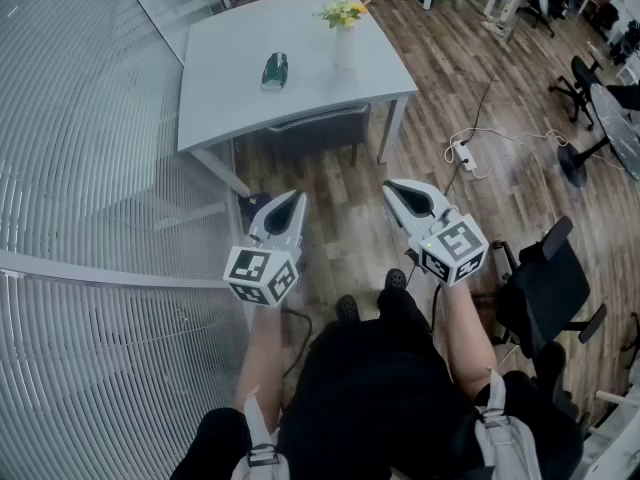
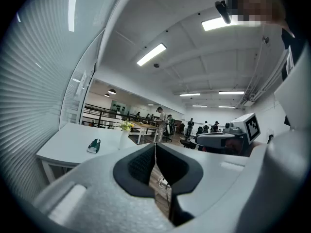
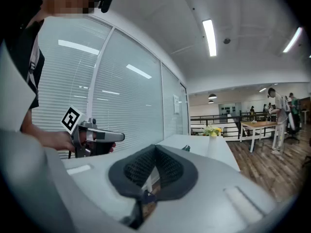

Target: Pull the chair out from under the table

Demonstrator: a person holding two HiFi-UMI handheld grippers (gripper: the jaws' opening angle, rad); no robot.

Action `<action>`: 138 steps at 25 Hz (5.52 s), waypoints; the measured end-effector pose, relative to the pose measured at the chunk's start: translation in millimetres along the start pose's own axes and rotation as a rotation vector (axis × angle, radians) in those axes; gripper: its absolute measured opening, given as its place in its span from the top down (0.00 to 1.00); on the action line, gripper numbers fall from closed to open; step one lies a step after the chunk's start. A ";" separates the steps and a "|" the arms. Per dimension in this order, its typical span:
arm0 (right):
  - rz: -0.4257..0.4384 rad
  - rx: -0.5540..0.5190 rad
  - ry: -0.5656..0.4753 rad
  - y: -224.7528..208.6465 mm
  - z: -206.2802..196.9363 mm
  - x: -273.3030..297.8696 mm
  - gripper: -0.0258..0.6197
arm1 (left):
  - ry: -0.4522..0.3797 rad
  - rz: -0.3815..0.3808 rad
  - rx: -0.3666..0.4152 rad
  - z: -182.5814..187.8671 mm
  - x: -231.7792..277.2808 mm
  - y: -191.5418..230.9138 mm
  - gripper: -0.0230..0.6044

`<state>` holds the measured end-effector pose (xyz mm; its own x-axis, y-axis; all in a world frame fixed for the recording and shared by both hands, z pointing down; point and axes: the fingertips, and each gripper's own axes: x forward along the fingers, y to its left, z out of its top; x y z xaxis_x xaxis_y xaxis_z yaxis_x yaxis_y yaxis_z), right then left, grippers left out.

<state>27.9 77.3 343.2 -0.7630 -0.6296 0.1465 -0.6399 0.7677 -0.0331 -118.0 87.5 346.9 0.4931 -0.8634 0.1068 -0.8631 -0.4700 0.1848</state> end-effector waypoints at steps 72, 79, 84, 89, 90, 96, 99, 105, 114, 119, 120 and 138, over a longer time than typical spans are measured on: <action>0.147 -0.095 0.235 -236.5 -33.0 221.6 0.93 | 0.199 0.126 -0.038 -20.2 250.9 153.6 0.93; 0.113 -0.097 0.330 -235.2 -63.9 275.0 0.88 | 0.288 0.026 -0.029 -49.4 277.3 211.8 0.83; 0.084 -0.121 0.417 -234.2 -97.4 297.5 0.87 | 0.361 -0.037 -0.028 -79.7 285.2 235.4 0.80; 0.065 -0.119 0.498 -239.8 -134.3 309.3 0.86 | 0.418 -0.060 -0.018 -107.1 290.9 254.4 0.78; 0.060 -0.118 0.505 -241.3 -138.5 310.6 0.86 | 0.427 -0.064 -0.018 -111.8 291.5 256.4 0.78; 0.049 -0.138 0.565 -242.7 -173.9 323.1 0.87 | 0.498 -0.124 0.004 -144.7 298.1 260.1 0.74; 0.064 -0.160 0.602 -241.0 -190.1 332.1 0.87 | 0.533 -0.128 0.066 -157.2 306.0 267.9 0.71; 0.133 -0.250 0.698 -242.4 -223.6 346.5 0.77 | 0.642 -0.126 0.276 -187.2 312.2 281.6 0.67; 0.163 -0.490 0.786 -263.8 -264.6 370.8 0.72 | 0.770 -0.165 0.416 -236.3 326.0 298.1 0.60; 0.206 -0.546 0.834 -267.9 -284.8 375.9 0.72 | 0.803 -0.176 0.449 -251.9 335.3 304.5 0.59; 0.211 -0.545 0.842 -268.6 -287.8 376.4 0.73 | 0.800 -0.175 0.436 -253.1 337.2 305.4 0.59; 0.255 -0.589 0.914 -279.2 -302.7 382.4 0.78 | 0.803 -0.141 0.465 -265.1 354.7 312.0 0.71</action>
<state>-57.4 -341.8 707.7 -0.3564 -0.3074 0.8823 -0.1462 0.9511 0.2723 -183.4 -316.7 701.5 0.3751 -0.4894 0.7873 -0.6609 -0.7367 -0.1431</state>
